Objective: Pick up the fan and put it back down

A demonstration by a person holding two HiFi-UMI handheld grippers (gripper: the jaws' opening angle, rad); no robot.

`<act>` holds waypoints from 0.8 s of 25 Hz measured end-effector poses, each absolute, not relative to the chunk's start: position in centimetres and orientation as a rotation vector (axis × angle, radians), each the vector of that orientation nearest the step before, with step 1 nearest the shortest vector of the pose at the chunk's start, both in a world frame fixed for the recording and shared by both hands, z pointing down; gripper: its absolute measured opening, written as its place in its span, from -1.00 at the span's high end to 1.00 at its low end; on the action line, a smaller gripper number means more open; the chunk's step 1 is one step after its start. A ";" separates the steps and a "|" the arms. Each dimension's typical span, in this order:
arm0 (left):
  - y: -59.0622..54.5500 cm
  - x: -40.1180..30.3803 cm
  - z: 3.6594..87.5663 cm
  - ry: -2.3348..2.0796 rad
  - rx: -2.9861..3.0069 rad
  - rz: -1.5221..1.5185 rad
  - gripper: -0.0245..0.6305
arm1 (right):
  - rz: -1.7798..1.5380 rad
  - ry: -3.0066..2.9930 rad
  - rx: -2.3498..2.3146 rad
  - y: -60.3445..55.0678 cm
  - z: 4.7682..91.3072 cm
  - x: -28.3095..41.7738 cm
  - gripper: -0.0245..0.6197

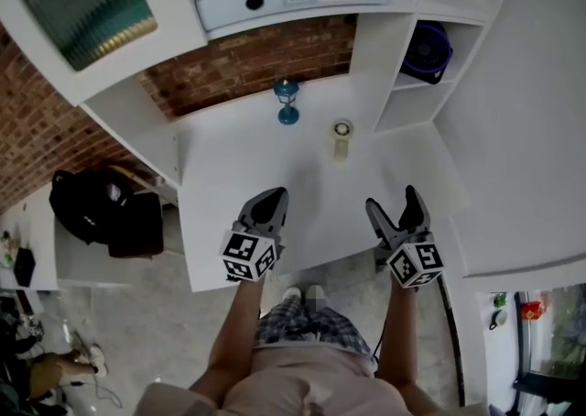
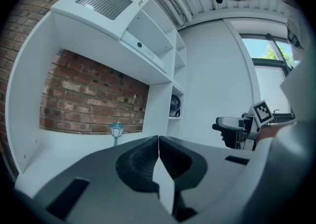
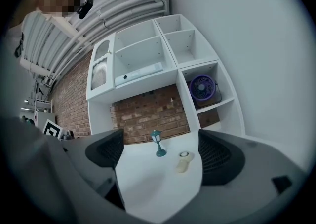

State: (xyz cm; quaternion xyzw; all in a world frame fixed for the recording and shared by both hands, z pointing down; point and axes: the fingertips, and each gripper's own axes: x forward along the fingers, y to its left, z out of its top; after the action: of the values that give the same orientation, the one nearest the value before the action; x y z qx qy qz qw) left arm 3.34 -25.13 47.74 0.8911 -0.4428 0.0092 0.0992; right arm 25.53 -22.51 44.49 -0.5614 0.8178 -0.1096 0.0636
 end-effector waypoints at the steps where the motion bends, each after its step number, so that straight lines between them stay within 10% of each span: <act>1: -25.6 3.3 47.7 -1.311 2.636 0.025 0.84 | -0.332 2.473 -1.694 -23.0 44.5 25.3 -0.52; 20: -41.0 5.5 50.1 -1.328 2.558 0.143 0.84 | -0.402 2.648 -1.807 -39.2 47.7 21.5 -0.52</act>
State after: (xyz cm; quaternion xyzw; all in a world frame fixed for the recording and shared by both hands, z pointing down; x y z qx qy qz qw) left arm 5.49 -41.01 50.07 0.8792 -0.4565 0.0493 0.1274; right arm 21.47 -39.16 47.69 -0.5588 0.8187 -0.1244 -0.0448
